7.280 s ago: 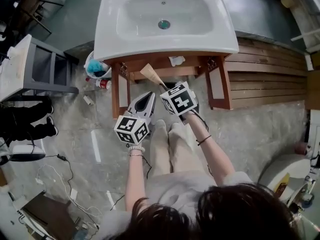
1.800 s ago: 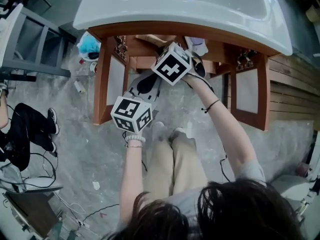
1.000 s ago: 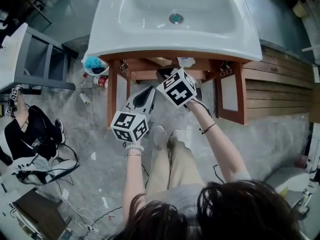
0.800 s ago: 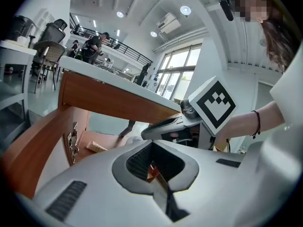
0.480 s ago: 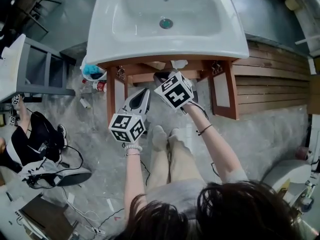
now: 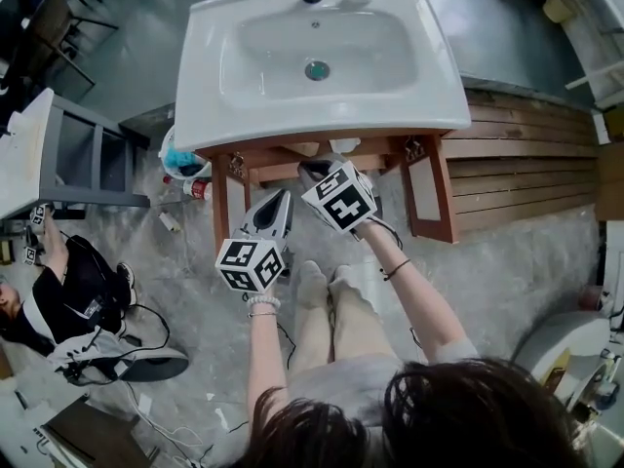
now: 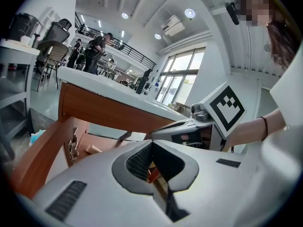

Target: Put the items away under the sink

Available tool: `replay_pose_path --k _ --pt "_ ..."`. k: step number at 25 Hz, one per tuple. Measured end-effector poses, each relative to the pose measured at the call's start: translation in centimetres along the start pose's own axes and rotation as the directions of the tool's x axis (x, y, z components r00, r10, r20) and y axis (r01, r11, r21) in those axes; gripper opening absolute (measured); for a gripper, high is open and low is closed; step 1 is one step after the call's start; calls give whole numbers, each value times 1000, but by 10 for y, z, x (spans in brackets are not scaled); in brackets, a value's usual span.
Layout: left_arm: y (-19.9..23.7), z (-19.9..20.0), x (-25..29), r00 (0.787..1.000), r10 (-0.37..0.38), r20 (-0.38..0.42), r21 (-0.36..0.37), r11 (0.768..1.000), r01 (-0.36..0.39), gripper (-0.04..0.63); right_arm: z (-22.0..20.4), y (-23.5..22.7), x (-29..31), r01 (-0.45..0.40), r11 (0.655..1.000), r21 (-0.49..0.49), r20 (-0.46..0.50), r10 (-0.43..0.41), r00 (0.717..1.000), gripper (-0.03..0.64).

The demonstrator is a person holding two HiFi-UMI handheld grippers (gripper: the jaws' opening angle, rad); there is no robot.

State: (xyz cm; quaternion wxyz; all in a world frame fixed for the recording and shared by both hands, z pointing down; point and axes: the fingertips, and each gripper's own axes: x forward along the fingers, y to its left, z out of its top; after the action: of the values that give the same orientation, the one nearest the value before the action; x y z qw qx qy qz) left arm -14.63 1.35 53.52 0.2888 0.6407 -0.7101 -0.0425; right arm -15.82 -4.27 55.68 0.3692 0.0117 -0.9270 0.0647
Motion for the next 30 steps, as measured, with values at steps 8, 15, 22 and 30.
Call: replay_pose_path --k 8,15,22,30 --pt "-10 33 -19 999 -3 34 -17 1000 3 -3 24 0 -36 44 998 34 77 -47 996 15" --pt "-28 66 -24 997 -61 38 25 998 60 -3 56 1 -69 81 993 91 160 -95 983 15" --pt "-55 91 -31 990 -138 34 69 988 135 -3 82 -1 -105 123 979 160 239 -159 958 15" --pt "-75 109 -41 977 -211 23 141 968 206 -3 98 -4 -139 175 961 215 314 -237 919 15"
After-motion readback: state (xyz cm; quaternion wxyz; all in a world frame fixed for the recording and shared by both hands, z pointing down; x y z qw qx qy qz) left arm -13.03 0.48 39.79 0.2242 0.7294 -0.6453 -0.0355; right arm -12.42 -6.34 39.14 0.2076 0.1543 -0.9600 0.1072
